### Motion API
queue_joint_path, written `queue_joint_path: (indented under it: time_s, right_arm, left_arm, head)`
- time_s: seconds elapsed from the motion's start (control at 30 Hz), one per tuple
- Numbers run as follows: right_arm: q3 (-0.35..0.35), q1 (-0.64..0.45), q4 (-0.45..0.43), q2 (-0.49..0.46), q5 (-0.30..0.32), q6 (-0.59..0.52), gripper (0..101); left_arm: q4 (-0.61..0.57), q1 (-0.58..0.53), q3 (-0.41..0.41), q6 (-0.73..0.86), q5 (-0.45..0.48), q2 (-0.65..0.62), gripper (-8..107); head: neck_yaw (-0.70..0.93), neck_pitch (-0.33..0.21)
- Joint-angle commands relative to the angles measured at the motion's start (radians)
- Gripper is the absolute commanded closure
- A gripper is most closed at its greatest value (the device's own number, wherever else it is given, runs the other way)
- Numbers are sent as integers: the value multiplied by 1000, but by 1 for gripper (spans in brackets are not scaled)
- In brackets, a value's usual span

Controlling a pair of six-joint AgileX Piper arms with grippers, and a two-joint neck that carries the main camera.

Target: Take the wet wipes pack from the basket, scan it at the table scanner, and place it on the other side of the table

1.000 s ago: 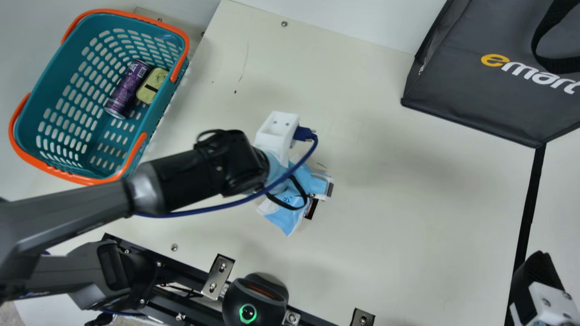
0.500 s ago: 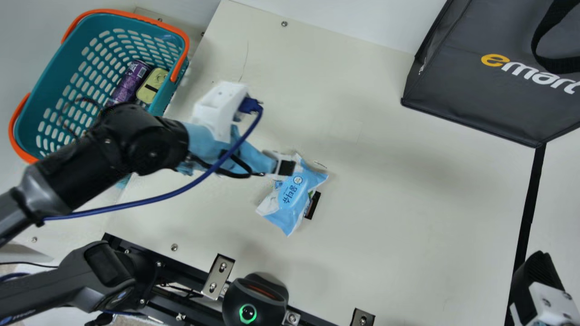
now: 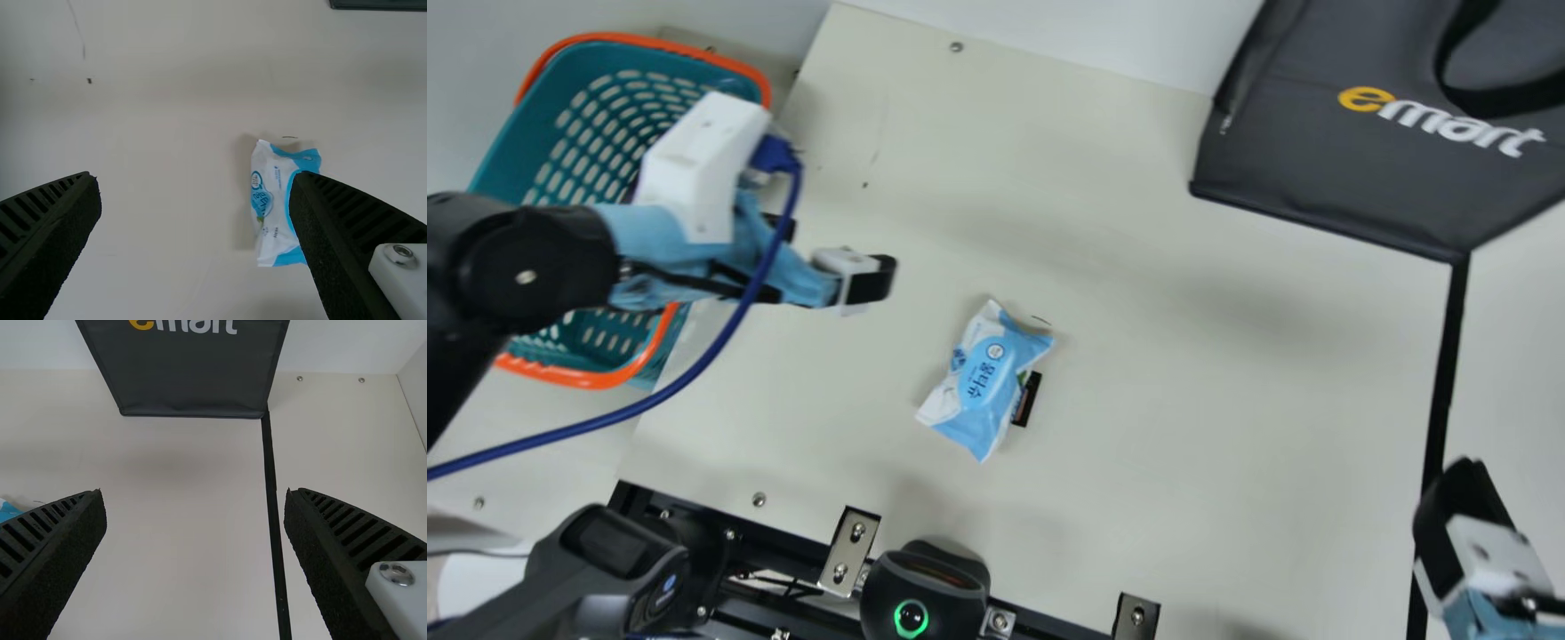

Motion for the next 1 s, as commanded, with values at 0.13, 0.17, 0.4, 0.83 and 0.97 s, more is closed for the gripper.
queue_joint_path:
  time_s: [0.13,0.17,0.4,0.83,0.97]
  right_arm:
    - [0,0,0,0,-1,0,6]
    - [0,0,0,0,-1,0,6]
    - [0,0,0,0,-1,0,6]
    - [0,0,0,0,-1,0,6]
    - [0,0,0,0,-1,0,6]
  left_arm:
    - [8,41,-12,45,34,-6,9]
    - [8,42,-12,45,35,-6,9]
    - [8,42,-12,45,35,-6,9]
    - [21,20,-11,30,27,-5,9]
    - [54,-42,-6,-26,11,0,9]
  head:
    - [-184,-26]
    - [-207,-26]
    - [-230,-26]
    - [-230,-26]
    - [-230,-26]
